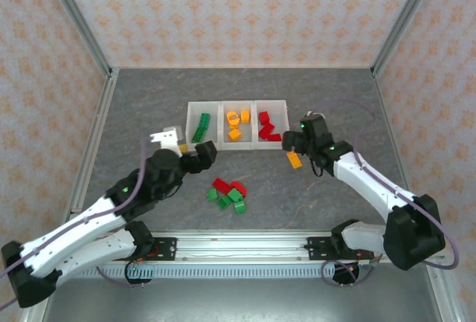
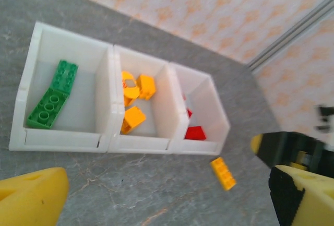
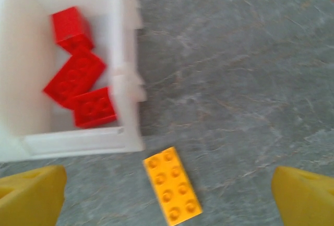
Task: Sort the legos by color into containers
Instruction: Pick up the lego from the center of the table.
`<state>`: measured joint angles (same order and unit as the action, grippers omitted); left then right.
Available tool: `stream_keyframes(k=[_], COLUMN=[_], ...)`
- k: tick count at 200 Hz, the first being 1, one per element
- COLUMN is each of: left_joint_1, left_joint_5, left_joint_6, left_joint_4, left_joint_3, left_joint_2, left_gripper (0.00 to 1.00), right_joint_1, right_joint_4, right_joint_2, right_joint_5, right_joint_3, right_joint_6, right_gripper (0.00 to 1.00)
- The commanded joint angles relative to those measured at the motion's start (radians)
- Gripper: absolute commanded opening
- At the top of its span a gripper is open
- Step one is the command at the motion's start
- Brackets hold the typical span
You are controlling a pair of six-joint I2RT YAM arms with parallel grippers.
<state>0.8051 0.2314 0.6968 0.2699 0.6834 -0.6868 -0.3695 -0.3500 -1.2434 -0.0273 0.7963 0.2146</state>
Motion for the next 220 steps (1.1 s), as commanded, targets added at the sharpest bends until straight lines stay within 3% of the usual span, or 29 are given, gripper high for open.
stream_keyframes(k=[1, 30, 50, 79, 137, 175, 220], left_joint_1=[-0.001, 0.0, 0.0, 0.0, 0.0, 0.0, -0.001], left_joint_5=[-0.01, 0.06, 0.061, 0.112, 0.115, 0.12, 0.128], left_joint_6=[-0.034, -0.031, -0.054, -0.068, -0.072, -0.072, -0.072], left_joint_4=[0.187, 0.305, 0.266, 0.278, 0.279, 0.272, 0.272], left_joint_3=[-0.016, -0.03, -0.056, -0.049, -0.048, -0.054, -0.055], left_joint_2=[0.113, 0.252, 0.323, 0.364, 0.351, 0.343, 0.339], left_gripper=[0.99, 0.99, 0.99, 0.99, 1.0, 0.99, 0.99], right_joint_1=[0.028, 0.028, 0.027, 0.028, 0.003, -0.06, -0.088], right_joint_4=[-0.037, -0.021, -0.014, -0.007, -0.016, -0.06, -0.113], right_joint_2=[-0.06, -0.146, -0.217, -0.277, -0.357, -0.388, -0.436], right_joint_5=[-0.139, -0.224, -0.277, -0.254, -0.324, -0.22, -0.046], right_joint_3=[0.016, 0.002, -0.001, 0.003, 0.015, 0.035, 0.103], right_joint_6=[-0.057, -0.067, -0.066, -0.063, -0.077, -0.066, -0.077], right_gripper=[1.0, 1.0, 1.0, 0.98, 0.76, 0.61, 0.54])
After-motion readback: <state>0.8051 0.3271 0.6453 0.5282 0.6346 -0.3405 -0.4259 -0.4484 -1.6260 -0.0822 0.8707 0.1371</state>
